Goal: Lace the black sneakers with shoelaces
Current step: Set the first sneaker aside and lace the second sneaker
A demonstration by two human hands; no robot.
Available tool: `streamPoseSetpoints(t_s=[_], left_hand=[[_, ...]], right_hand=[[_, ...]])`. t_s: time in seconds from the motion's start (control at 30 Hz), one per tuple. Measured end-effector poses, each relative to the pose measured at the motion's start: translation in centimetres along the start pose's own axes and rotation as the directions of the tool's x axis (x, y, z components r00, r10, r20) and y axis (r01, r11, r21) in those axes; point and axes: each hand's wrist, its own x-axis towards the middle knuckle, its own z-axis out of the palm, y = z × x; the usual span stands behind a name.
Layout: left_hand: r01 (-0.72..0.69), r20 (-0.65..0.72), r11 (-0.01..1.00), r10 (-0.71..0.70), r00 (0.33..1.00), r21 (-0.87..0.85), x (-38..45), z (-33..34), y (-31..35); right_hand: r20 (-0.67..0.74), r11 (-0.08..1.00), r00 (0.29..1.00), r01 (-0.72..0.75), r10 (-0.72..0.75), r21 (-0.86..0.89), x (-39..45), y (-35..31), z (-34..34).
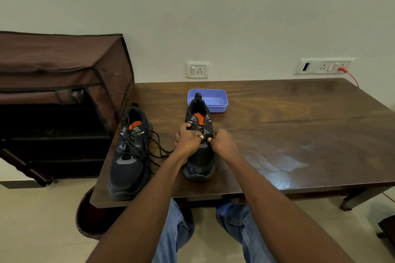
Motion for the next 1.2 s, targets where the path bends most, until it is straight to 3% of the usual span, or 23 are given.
streamPoseSetpoints(t_s=[0.1, 0.2, 0.33, 0.53, 0.67, 0.77, 0.83, 0.9, 0.97, 1.0, 1.03, 1.1, 1.17, 1.2], left_hand=[[-0.172, 0.033, 0.959, 0.169, 0.985, 0.223, 0.6, -0.7, -0.9], [-0.220, 0.011, 0.947, 0.224, 0.975, 0.234, 0.8, -1.4, -1.2], [-0.249, -0.027, 0.924, 0.268, 0.963, 0.289, 0.7, -1.5, -1.1], [-0.254, -0.062, 0.932, 0.278, 0.958, 0.257, 0.8, -1.7, -0.9], [-0.231, -0.088, 0.946, 0.256, 0.963, 0.228, 0.6, -2.1, -0.6], [-0.228, -0.095, 0.951, 0.252, 0.963, 0.209, 0.3, -2.2, -0.5], [-0.231, -0.109, 0.952, 0.256, 0.961, 0.198, 0.4, -2.1, -0.6], [-0.225, -0.113, 0.956, 0.249, 0.962, 0.190, 0.4, -2.1, -0.7], [-0.237, -0.106, 0.952, 0.261, 0.959, 0.194, 0.5, -2.2, -0.8], [-0.242, -0.106, 0.950, 0.266, 0.958, 0.196, 0.5, -2.2, -0.9], [-0.243, -0.102, 0.950, 0.266, 0.958, 0.196, 0.5, -2.2, -0.9], [-0.240, -0.093, 0.950, 0.261, 0.961, 0.198, 0.6, -2.1, -0.9], [-0.239, -0.085, 0.950, 0.260, 0.962, 0.201, 0.6, -2.0, -0.8], [-0.243, -0.081, 0.949, 0.263, 0.961, 0.198, 0.6, -2.0, -0.8]], right_hand=[[-0.062, 0.999, 0.998, 0.014, -0.011, 0.046, 0.0, -0.2, -1.3], [-0.064, 0.975, 0.997, 0.065, -0.053, 0.211, -0.2, -0.6, -1.9], [0.013, 0.988, 0.994, 0.107, -0.109, 0.111, -0.9, -1.2, -1.4], [0.065, 0.983, 0.992, 0.096, -0.107, 0.157, -0.8, -1.1, -1.7], [0.013, 0.971, 0.994, 0.107, -0.112, 0.213, -1.2, -1.0, -2.7], [-0.176, 0.956, 0.984, 0.054, -0.003, 0.288, -0.9, -0.1, -5.4], [-0.386, 0.948, 0.913, -0.004, 0.133, 0.318, -0.7, 1.3, -7.3], [-0.589, 0.938, 0.755, -0.099, 0.289, 0.333, -0.7, 2.5, -8.9], [-0.659, 0.919, 0.648, -0.190, 0.381, 0.344, -0.7, 3.4, -9.5], [-0.663, 0.921, 0.641, -0.238, 0.388, 0.308, -0.8, 3.5, -9.4], [-0.660, 0.936, 0.665, -0.282, 0.349, 0.210, -0.6, 3.6, -9.0], [-0.568, 0.975, 0.814, -0.203, 0.121, -0.084, -0.3, 3.0, -7.5], [-0.279, 0.995, 0.957, 0.049, -0.072, -0.088, 0.0, 1.5, -5.7], [-0.097, 0.993, 0.988, 0.120, -0.121, -0.026, -0.2, 0.6, -4.8]])
